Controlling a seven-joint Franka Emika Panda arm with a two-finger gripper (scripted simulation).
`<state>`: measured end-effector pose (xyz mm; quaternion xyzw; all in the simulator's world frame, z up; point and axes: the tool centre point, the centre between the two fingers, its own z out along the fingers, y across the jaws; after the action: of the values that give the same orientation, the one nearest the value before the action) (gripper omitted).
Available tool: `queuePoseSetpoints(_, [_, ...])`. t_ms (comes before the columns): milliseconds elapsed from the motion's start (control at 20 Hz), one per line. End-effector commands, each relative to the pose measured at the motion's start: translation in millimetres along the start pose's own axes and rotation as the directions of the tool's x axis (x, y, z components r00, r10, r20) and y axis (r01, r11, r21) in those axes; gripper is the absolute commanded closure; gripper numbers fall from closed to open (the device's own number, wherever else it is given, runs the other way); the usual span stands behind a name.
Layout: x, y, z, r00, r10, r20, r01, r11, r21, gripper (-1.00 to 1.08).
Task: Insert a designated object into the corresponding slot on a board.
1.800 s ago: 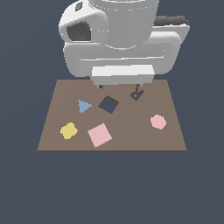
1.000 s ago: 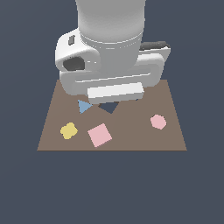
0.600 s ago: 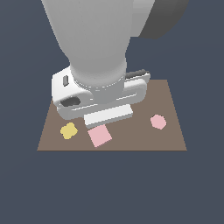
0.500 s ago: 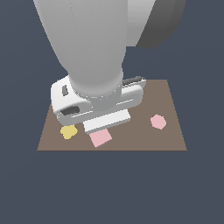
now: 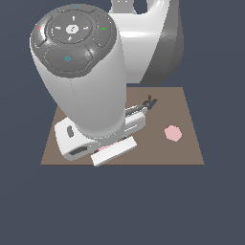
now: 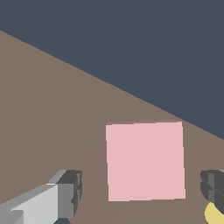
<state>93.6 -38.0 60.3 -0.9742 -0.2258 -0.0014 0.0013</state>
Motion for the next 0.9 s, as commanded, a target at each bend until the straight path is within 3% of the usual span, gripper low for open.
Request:
queuePoseSetpoints(0, [3.6, 3.2, 5.1, 1.0, -0.021, 0.001, 0.021, 1.0, -0.001, -0.92])
queuePoseSetpoints(850, [7.2, 6.1, 30.0, 0.999, -0.04, 0.003, 0.04, 0.999, -0.002, -0.92])
